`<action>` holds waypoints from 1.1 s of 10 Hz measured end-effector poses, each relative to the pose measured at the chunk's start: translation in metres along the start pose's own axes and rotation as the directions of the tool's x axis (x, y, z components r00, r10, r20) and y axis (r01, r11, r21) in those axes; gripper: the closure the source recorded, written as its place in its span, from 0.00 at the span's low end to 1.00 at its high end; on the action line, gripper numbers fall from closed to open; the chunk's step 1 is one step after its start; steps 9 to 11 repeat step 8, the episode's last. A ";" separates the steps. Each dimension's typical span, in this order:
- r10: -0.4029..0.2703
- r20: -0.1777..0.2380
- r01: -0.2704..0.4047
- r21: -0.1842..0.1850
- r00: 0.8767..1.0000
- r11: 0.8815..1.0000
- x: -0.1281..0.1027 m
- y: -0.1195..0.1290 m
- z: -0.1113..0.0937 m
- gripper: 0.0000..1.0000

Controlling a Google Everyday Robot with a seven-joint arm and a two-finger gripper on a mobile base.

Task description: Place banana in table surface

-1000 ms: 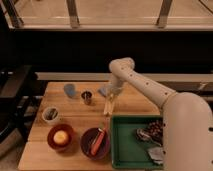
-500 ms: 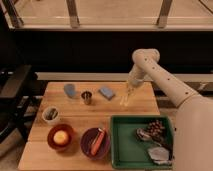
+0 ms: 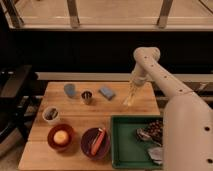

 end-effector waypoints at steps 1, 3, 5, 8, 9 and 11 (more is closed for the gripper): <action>-0.014 0.027 0.014 -0.008 1.000 1.000 -0.007 -0.003 0.013 0.60; -0.026 0.062 0.027 -0.008 0.998 1.000 -0.015 -0.007 0.027 0.42; -0.040 0.091 0.038 0.022 0.995 0.999 -0.020 -0.008 0.029 0.31; -0.051 0.101 0.044 0.066 0.994 0.997 -0.021 -0.008 0.026 0.31; -0.051 0.101 0.044 0.066 0.994 0.997 -0.021 -0.008 0.026 0.31; -0.051 0.101 0.044 0.066 0.994 0.997 -0.021 -0.008 0.026 0.31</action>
